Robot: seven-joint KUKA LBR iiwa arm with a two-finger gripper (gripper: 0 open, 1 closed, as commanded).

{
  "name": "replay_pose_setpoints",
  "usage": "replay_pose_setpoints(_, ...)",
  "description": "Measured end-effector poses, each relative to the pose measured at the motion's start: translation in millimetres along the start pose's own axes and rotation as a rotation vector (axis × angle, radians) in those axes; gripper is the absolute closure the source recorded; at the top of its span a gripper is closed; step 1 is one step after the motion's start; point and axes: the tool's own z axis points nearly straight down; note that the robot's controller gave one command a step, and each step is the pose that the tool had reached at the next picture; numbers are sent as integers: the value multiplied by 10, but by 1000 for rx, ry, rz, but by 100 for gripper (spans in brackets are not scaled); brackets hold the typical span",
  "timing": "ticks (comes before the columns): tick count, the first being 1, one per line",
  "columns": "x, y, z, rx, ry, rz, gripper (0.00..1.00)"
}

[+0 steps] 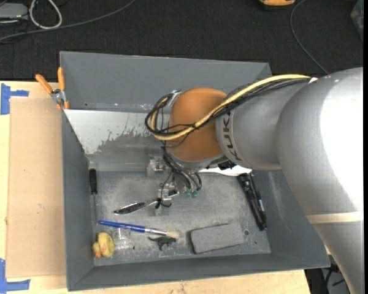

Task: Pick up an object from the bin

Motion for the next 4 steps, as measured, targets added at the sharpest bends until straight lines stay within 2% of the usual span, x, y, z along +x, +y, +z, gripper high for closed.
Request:
replay_pose_setpoints(1, 35, -20, 6, 0, 5, 20, 0)
replay_pose_setpoints(2, 11, -8, 3, -1, 2, 8, 0)
replay_pose_setpoints(3, 30, -19, 1, -2, 3, 22, 100)
replay_pose_setpoints(4, 30, -19, 1, -2, 3, 23, 100)
